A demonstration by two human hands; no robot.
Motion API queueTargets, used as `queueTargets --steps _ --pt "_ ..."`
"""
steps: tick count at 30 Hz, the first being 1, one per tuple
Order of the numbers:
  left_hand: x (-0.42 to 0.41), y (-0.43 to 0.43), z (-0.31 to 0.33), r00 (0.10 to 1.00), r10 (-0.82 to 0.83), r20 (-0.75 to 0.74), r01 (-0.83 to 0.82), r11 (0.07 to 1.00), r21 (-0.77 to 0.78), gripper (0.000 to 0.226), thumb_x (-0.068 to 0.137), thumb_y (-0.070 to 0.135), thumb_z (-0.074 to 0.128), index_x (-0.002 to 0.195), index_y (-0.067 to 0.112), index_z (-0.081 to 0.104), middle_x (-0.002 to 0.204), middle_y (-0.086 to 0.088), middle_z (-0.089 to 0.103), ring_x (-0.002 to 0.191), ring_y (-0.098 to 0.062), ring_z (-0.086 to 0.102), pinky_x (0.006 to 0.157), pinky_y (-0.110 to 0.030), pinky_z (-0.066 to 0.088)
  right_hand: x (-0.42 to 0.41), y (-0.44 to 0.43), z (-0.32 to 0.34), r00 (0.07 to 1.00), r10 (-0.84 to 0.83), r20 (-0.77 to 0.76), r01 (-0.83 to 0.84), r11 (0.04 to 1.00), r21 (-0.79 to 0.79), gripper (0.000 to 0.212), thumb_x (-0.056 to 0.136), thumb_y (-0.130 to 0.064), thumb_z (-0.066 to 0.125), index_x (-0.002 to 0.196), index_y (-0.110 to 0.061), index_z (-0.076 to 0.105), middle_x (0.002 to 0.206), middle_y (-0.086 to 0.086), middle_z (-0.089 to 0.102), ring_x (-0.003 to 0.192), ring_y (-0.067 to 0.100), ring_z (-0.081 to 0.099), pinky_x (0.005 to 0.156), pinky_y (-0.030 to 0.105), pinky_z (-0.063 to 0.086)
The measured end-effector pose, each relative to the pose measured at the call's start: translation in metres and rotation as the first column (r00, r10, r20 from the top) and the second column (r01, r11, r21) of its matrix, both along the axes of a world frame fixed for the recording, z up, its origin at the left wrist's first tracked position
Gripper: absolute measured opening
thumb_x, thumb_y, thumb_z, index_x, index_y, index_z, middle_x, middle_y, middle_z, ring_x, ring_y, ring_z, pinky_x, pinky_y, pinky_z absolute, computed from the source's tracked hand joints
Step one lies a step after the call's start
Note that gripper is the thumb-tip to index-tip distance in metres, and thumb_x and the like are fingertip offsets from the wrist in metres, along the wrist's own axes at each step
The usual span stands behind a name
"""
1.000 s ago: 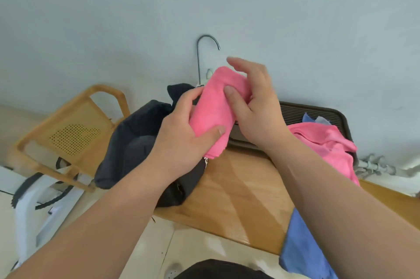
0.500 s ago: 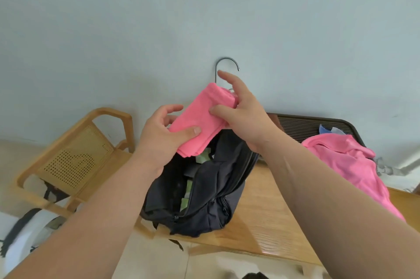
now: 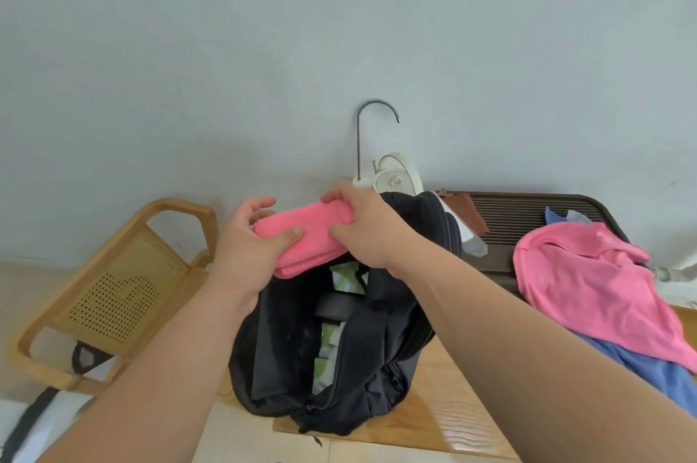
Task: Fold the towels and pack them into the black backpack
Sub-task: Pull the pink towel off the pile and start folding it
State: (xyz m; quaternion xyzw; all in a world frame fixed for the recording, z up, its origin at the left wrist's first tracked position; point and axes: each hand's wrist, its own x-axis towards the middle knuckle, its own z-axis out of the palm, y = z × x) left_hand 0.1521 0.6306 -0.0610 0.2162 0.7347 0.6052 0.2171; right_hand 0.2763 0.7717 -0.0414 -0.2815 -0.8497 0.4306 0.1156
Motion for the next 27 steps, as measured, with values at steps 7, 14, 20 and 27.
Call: queueTargets --steps 7,14,20,27 --pt "-0.050 0.036 -0.022 0.948 -0.229 -0.220 0.180 0.958 -0.223 0.051 0.078 0.027 0.085 0.120 0.031 0.057 0.117 0.008 0.057 0.105 -0.014 0.058 0.088 -0.037 0.056 -0.022 -0.004 -0.015 0.977 -0.184 0.106 0.175 0.981 0.087 0.036 0.100 -0.029 0.055 0.136 -0.030 0.052 0.133 0.002 0.038 0.083 0.007 0.051 0.082 0.022 0.041" --pt "-0.100 0.055 -0.054 0.734 -0.632 -0.249 0.548 0.768 -0.332 0.051 0.078 0.040 0.082 0.122 0.030 0.058 0.117 0.012 0.057 0.103 -0.008 0.056 0.086 -0.025 0.045 -0.032 -0.014 -0.014 0.898 -0.327 0.295 0.288 0.943 0.168 0.039 0.091 -0.018 0.062 0.125 -0.036 0.057 0.126 -0.001 0.042 0.106 0.017 0.053 0.085 0.027 0.043" --pt "-0.126 0.054 -0.099 0.380 -0.778 -0.501 0.497 0.628 -0.598 0.037 0.089 0.055 0.055 0.117 0.033 0.069 0.132 0.001 0.058 0.122 -0.025 0.050 0.100 -0.043 0.045 -0.054 -0.053 -0.027 0.696 -0.439 0.568 0.318 0.898 0.304 0.052 0.085 -0.005 0.067 0.127 -0.033 0.054 0.125 0.002 0.036 0.089 0.028 0.060 0.080 0.040 0.056" --pt "-0.132 0.030 -0.115 0.391 -0.893 -0.222 0.626 0.435 -0.647 0.058 0.084 0.032 0.064 0.138 0.044 0.049 0.168 -0.004 0.007 0.145 -0.030 0.032 0.113 -0.041 0.038 -0.088 -0.056 -0.112 0.567 -0.609 0.555 0.627 0.756 0.189 0.058 0.081 0.008 0.059 0.128 -0.027 0.054 0.133 0.004 0.031 0.092 0.030 0.058 0.081 0.039 0.055"
